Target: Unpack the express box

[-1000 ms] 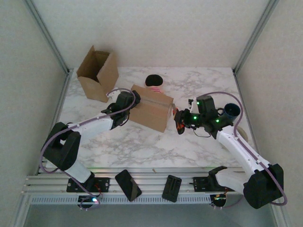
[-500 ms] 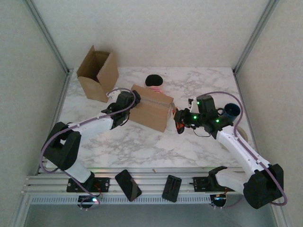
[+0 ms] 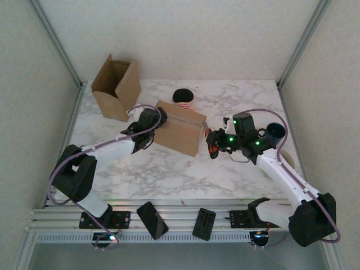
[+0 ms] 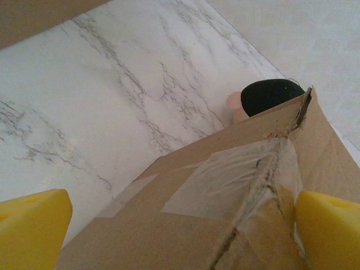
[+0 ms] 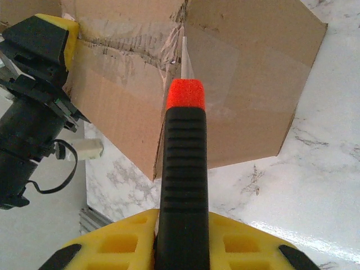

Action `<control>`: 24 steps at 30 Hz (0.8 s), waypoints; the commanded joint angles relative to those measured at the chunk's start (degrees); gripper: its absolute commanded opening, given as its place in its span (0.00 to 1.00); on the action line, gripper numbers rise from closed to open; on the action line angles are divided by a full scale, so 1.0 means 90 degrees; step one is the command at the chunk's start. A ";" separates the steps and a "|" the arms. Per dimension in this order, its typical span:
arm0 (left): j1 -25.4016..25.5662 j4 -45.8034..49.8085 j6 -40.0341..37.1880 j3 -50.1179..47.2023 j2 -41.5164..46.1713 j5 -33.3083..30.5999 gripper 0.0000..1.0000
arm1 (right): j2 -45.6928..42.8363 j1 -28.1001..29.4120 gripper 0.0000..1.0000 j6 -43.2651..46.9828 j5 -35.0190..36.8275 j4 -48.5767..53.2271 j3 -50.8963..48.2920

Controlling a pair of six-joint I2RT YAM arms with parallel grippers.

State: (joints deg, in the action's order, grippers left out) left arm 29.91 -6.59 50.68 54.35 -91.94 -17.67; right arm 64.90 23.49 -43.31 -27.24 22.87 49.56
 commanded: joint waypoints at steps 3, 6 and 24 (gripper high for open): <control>0.0016 0.1475 -0.0161 -0.0345 -0.0527 -0.0103 1.00 | 0.0054 -0.0052 0.00 -0.0144 -0.0149 -0.0190 -0.0060; 0.0017 0.1484 -0.0159 -0.0345 -0.0522 -0.0107 1.00 | 0.0060 -0.0061 0.00 -0.0226 -0.0213 -0.0248 -0.0139; 0.0016 0.1483 -0.0165 -0.0272 -0.0641 -0.0073 1.00 | -0.0024 -0.0006 0.00 -0.0294 -0.0823 0.0366 -0.0340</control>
State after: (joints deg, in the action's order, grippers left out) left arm 29.91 -6.55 50.65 54.63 -92.27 -17.65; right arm 65.04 22.96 -44.80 -30.28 21.65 48.29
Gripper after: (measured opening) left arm 0.997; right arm 0.208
